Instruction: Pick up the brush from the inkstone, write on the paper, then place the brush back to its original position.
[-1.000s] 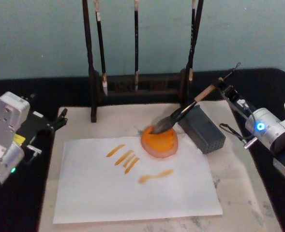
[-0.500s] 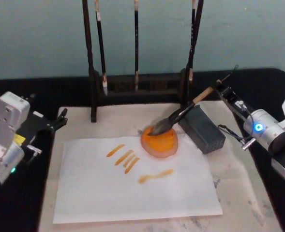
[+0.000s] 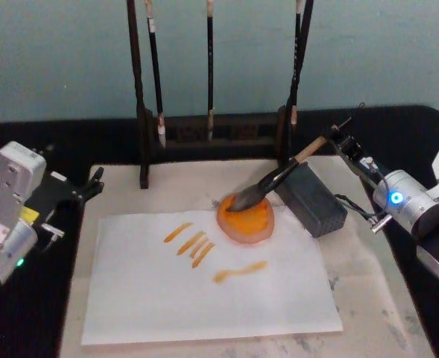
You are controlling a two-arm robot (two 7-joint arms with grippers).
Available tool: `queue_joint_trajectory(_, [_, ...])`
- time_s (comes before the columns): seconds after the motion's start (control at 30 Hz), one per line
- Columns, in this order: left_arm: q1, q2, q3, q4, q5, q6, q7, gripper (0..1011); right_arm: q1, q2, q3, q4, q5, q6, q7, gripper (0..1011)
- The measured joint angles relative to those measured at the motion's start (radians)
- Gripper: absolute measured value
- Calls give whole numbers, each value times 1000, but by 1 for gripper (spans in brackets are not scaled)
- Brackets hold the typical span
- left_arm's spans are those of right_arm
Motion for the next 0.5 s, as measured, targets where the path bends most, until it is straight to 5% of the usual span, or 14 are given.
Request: queue_joint_trajectory(0.5, [0, 0, 0, 0, 0, 0, 0, 1001, -7, 19, -30, -10, 34, -10, -10, 176])
